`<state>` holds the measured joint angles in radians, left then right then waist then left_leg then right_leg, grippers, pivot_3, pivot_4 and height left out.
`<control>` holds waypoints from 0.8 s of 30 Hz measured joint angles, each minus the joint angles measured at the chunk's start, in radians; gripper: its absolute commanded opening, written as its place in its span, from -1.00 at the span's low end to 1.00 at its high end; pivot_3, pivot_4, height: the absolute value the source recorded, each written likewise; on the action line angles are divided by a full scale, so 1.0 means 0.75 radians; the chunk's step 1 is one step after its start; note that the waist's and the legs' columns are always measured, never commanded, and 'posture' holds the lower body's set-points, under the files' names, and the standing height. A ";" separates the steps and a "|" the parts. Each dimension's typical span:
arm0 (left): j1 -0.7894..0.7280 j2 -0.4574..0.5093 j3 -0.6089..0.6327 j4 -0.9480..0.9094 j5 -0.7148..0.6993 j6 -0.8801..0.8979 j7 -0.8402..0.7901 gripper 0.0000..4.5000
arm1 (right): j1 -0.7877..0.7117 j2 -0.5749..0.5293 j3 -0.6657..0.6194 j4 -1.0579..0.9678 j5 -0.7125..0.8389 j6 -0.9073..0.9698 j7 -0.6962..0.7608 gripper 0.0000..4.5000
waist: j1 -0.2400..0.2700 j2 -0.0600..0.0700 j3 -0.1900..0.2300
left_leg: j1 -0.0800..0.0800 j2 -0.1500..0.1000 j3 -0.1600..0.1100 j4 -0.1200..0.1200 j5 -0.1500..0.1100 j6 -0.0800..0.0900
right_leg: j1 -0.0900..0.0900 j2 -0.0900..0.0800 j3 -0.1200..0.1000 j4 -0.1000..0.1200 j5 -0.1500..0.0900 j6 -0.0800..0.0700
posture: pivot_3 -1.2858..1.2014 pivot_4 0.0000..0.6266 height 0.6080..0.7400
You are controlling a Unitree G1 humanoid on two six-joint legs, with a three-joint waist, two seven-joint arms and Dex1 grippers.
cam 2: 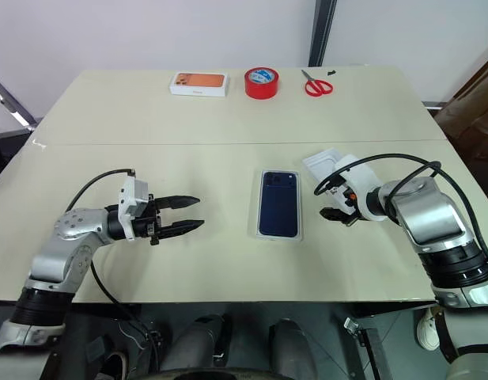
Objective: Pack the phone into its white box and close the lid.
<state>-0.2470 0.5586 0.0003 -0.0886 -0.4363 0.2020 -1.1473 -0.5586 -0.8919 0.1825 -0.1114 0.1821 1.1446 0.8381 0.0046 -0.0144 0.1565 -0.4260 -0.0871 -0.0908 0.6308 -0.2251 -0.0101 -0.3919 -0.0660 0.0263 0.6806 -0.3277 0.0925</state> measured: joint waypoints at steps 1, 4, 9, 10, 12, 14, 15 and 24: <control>0.006 -0.013 -0.007 -0.002 0.006 -0.005 0.016 0.21 | -0.006 0.000 0.015 0.005 0.002 0.003 0.010 1.00 | 0.000 0.000 0.000 | 0.000 0.000 0.000 0.000 0.000 0.000 | 0.000 0.000 0.000 0.000 0.000 0.000 | 0.03 -0.52 0.91; 0.027 -0.037 -0.016 -0.002 0.018 -0.022 0.055 0.24 | -0.029 0.002 0.029 0.041 0.006 0.007 0.015 0.60 | -0.001 0.000 0.000 | 0.000 0.000 0.000 0.000 0.000 0.000 | 0.000 0.000 0.000 0.000 0.000 0.000 | 0.03 -0.52 0.91; 0.072 -0.058 -0.024 -0.014 0.019 -0.029 0.112 0.24 | -0.042 0.012 0.019 0.101 -0.020 -0.003 -0.049 -0.55 | 0.001 0.000 0.000 | 0.000 0.000 0.000 0.000 0.000 0.000 | 0.000 0.000 0.000 0.000 0.000 0.000 | 0.03 -0.52 0.91; 0.072 -0.058 -0.024 -0.020 0.019 -0.029 0.118 0.24 | -0.045 0.016 0.014 0.105 -0.018 -0.001 -0.056 -0.78 | 0.001 0.000 0.000 | 0.000 0.000 0.000 0.001 0.000 0.000 | 0.001 0.000 0.000 0.000 0.000 0.000 | 0.03 -0.52 0.91; 0.072 -0.058 -0.024 -0.033 0.019 -0.028 0.130 0.24 | -0.055 0.043 0.009 0.114 -0.016 0.000 -0.069 -0.97 | 0.000 0.000 0.000 | 0.000 0.000 0.000 0.001 0.000 0.000 | 0.001 0.000 0.000 0.000 0.000 0.000 | 0.03 -0.52 0.91; 0.072 -0.056 -0.023 -0.040 0.019 -0.028 0.141 0.24 | -0.062 0.062 -0.002 0.128 -0.015 0.000 -0.083 -0.97 | -0.001 0.000 0.000 | 0.001 0.000 0.000 0.001 0.000 0.000 | 0.001 0.000 0.000 0.000 0.000 0.000 | 0.03 -0.52 0.91; 0.071 -0.053 -0.023 -0.040 0.019 -0.028 0.143 0.24 | -0.064 0.068 -0.007 0.131 -0.014 0.003 -0.093 -0.97 | -0.001 0.000 0.000 | 0.001 0.000 0.000 0.001 0.000 0.000 | 0.001 0.000 0.000 0.000 0.000 0.000 | 0.03 -0.52 0.91; -0.031 -0.036 0.001 0.032 0.014 0.003 0.175 0.24 | -0.134 0.240 -0.138 0.169 0.035 -0.133 -0.174 -0.97 | -0.015 0.001 0.001 | 0.000 0.000 0.000 0.000 0.000 0.000 | -0.001 0.001 0.000 0.001 0.000 0.000 | 0.03 -0.52 0.91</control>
<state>-0.2703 0.5316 0.0012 -0.0648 -0.4257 0.2045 -1.0160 -0.6591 -0.7122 0.0791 0.0153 0.2087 1.0450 0.7077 -0.0067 -0.0136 0.1569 -0.4259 -0.0870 -0.0905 0.6306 -0.2250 -0.0101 -0.3925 -0.0653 0.0262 0.6813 -0.3277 0.0926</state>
